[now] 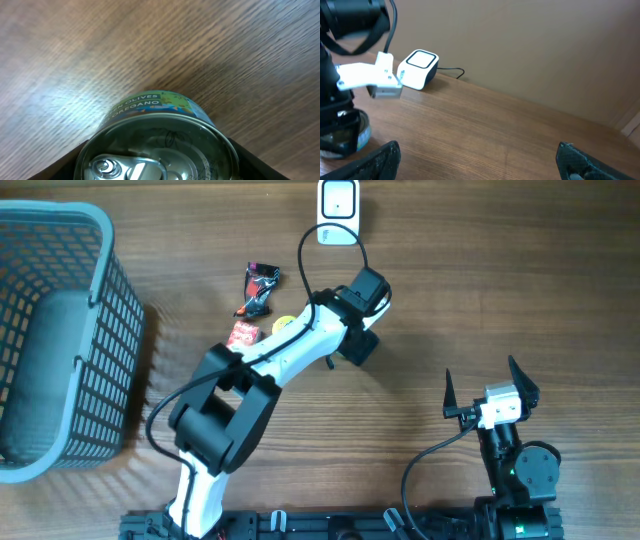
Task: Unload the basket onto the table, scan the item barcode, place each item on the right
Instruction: 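Lift the tin out of the basket and set it beside the yellow bottle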
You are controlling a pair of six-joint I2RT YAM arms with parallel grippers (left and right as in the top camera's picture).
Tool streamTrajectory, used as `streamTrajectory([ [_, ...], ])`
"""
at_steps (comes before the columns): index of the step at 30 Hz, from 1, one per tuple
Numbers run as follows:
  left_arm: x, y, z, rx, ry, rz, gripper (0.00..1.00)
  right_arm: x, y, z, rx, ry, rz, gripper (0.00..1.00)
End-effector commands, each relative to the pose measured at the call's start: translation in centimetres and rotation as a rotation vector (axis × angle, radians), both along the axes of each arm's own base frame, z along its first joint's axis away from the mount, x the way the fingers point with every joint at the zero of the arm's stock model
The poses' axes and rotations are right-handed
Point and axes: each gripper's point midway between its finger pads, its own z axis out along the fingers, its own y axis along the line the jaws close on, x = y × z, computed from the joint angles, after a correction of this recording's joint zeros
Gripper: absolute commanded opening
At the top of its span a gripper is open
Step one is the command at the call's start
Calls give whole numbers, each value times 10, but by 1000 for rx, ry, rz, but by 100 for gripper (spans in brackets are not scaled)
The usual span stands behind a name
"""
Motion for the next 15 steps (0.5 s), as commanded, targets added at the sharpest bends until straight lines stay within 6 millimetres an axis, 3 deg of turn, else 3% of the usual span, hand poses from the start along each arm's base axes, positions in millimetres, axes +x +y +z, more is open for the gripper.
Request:
streamTrajectory([
  [1, -2, 5, -19, 40, 28, -10, 69, 0, 1, 1, -8, -8, 9, 100],
  [5, -3, 6, -24, 48, 37, -10, 72, 0, 1, 1, -8, -8, 9, 100],
  [6, -3, 6, -24, 47, 37, -5, 81, 0, 1, 1, -8, -8, 9, 100],
  [7, -3, 6, -24, 46, 38, -2, 100, 0, 1, 1, -8, -8, 9, 100],
  [12, 4, 9, -10, 54, -11, 30, 100, 0, 1, 1, -8, -8, 9, 100],
  [15, 10, 4, 22, 5, -68, 32, 100, 0, 1, 1, -8, -8, 9, 100],
])
